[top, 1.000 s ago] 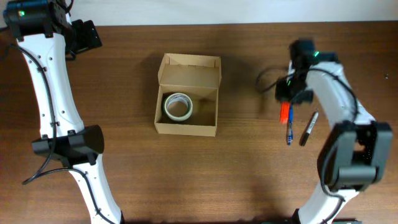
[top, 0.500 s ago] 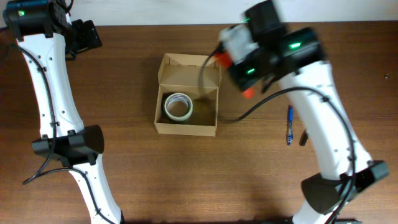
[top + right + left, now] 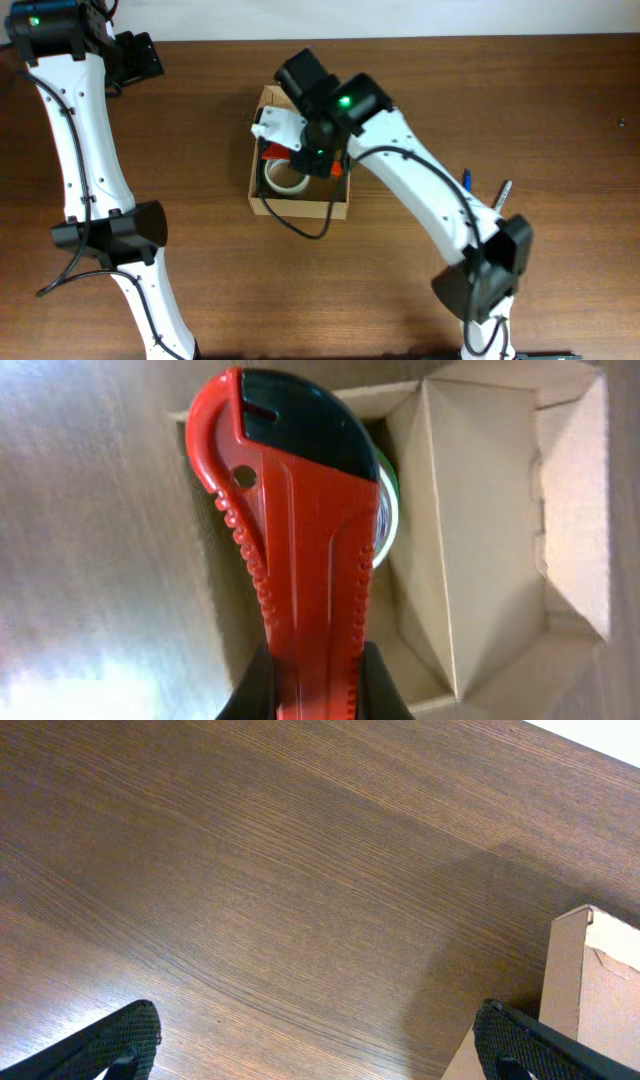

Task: Pack container
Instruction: 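Lower the orange box cutter into the box and release it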

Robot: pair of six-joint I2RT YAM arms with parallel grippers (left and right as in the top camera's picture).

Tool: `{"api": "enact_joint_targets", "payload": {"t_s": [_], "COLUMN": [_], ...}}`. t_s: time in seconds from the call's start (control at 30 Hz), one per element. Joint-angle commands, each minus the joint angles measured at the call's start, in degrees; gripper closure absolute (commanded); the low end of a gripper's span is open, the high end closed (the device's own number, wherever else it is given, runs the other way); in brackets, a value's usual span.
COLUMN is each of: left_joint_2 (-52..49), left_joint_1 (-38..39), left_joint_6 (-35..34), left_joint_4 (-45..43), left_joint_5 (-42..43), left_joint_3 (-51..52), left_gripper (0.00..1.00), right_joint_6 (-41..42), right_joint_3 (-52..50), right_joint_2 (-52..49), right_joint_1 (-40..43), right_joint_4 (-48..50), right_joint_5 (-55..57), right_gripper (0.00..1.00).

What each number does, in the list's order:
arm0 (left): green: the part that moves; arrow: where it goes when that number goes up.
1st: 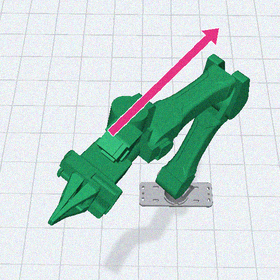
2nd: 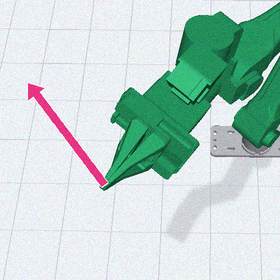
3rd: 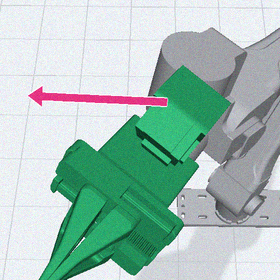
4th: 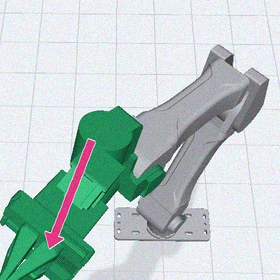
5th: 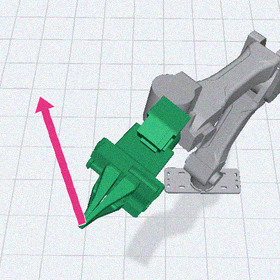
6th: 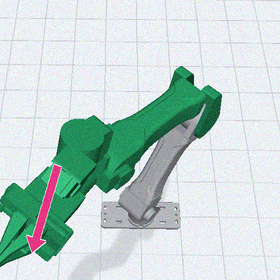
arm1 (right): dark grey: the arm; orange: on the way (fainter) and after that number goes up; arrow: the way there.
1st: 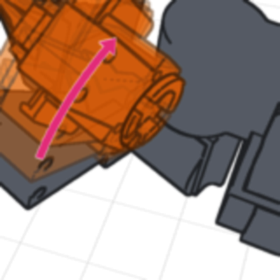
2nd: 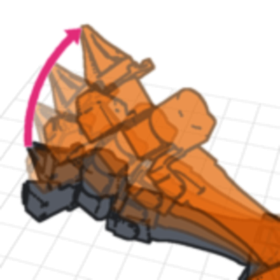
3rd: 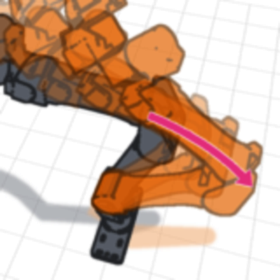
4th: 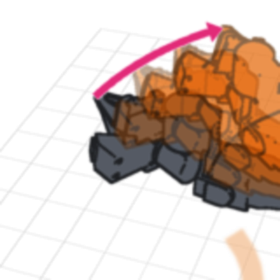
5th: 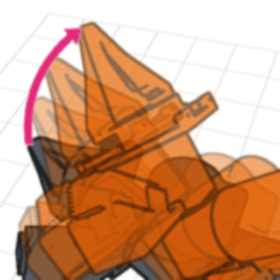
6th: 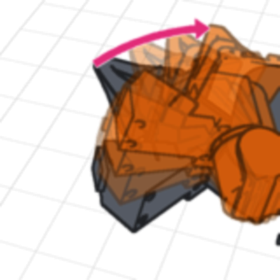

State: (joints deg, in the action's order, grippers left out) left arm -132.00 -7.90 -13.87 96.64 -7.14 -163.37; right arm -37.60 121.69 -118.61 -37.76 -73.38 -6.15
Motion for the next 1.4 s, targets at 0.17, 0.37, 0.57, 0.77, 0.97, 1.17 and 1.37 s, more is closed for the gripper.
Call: {"api": "enact_joint_targets", "payload": {"t_s": [0.17,0.37,0.57,0.77,0.97,1.17,1.37], "left_joint_2": [0.13,0.13,0.13,0.13,0.13,0.13,0.13], "left_joint_1": [-0.15,-0.15,-0.15,-0.15,-0.15,-0.15,-0.15], "left_joint_6": [0.70,0.70,0.70,0.70,0.70,0.70,0.70], "left_joint_4": [0.02,0.02,0.02,0.02,0.02,0.02,0.02], "left_joint_5": [-0.42,-0.42,-0.42,-0.42,-0.42,-0.42,-0.42], "left_joint_3": [0.22,0.22,0.22,0.20,0.20,0.20,0.22], "left_gripper": [0.00,0.00,0.00,0.00,0.00,0.00,0.00], "right_joint_6": [-2.71,-2.67,-2.67,-2.69,-2.71,-2.71,-2.71], "right_joint_3": [0.59,0.57,0.48,0.42,0.37,0.37,0.37], "right_joint_2": [-7.04,-10.51,-12.07,-12.28,-12.28,-12.31,-12.41], "right_joint_1": [-0.11,-0.11,-0.11,-0.15,-0.17,-0.22,-1.27], "right_joint_4": [3.17,2.23,0.24,-1.42,-3.15,-3.78,-4.00], "right_joint_5": [-0.96,-3.13,-4.00,-4.02,-4.83,-5.07,-5.70], "right_gripper": [0.96,0.97,0.96,0.96,0.96,0.96,0.96]}}
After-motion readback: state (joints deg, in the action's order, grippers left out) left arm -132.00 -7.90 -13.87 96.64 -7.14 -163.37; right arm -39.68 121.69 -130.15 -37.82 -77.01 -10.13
